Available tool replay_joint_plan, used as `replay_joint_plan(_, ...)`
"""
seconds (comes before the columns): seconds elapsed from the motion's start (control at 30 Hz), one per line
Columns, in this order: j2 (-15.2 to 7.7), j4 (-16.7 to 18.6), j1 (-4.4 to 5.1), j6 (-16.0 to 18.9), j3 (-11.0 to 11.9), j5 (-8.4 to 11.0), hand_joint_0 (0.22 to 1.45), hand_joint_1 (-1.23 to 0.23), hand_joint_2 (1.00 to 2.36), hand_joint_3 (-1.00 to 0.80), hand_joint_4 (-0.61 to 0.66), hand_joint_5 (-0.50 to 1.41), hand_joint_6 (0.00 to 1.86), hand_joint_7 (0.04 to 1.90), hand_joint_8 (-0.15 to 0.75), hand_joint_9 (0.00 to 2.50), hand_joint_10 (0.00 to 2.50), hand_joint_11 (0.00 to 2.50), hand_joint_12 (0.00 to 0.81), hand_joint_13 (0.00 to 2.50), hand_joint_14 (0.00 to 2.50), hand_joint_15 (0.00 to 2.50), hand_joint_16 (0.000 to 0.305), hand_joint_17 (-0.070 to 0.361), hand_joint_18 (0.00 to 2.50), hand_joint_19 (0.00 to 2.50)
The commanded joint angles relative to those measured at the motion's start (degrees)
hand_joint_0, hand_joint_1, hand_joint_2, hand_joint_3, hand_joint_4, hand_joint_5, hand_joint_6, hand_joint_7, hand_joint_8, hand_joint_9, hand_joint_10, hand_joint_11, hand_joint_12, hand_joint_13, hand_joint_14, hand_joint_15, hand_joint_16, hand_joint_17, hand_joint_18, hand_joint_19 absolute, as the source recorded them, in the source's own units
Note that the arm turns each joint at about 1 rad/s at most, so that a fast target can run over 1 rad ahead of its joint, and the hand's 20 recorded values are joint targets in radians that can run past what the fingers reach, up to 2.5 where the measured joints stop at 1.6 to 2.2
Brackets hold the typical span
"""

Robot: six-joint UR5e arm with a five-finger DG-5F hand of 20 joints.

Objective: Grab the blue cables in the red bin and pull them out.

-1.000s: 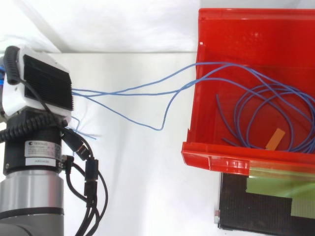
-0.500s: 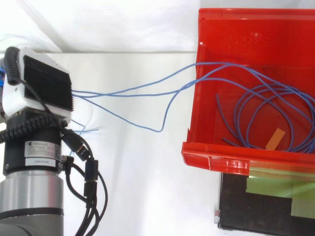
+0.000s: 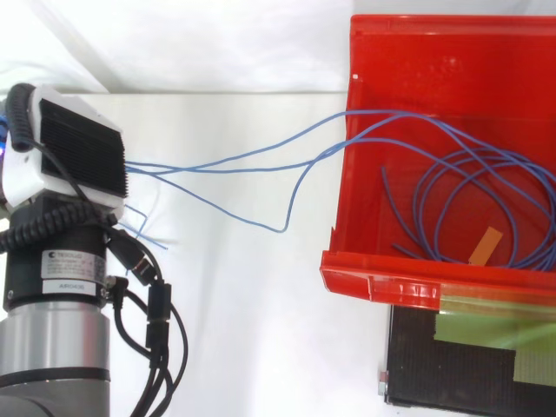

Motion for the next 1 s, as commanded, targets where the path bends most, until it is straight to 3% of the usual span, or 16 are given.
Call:
replay_joint_plan(0.0, 0.0, -0.62, 0.01, 0.0, 0.01, 0.06, 0.85, -0.84, 1.0, -1.0, 0.17, 0.87, 0.17, 0.71, 0.351, 0.55, 0.02, 1.08, 0.399, 1.03, 0.02, 1.07, 0.042, 0.094, 0.54, 0.72)
replay_joint_plan(0.17, 0.0, -2.11, 0.28, -0.18, -0.08, -0.03, 0.84, -0.85, 1.0, -1.0, 0.17, 0.83, 0.23, 0.68, 0.355, 0.48, 0.02, 1.08, 0.4, 1.01, 0.02, 1.06, 0.043, 0.096, 0.53, 0.73)
replay_joint_plan(0.47, 0.0, -2.55, 0.28, -0.18, 0.01, -0.03, 0.83, -0.84, 1.0, -1.0, 0.19, 0.83, 0.25, 0.66, 0.366, 0.6, 0.01, 1.3, 0.41, 1.04, 0.02, 1.1, 0.043, 0.097, 0.54, 0.75)
replay_joint_plan(0.97, 0.0, -2.55, 0.63, -0.18, 0.01, -0.03, 0.75, -0.76, 1.0, -1.0, 0.21, 0.83, 0.23, 0.66, 0.383, 0.65, 0.01, 1.31, 0.431, 1.04, 0.02, 1.1, 0.046, 0.103, 0.55, 0.75)
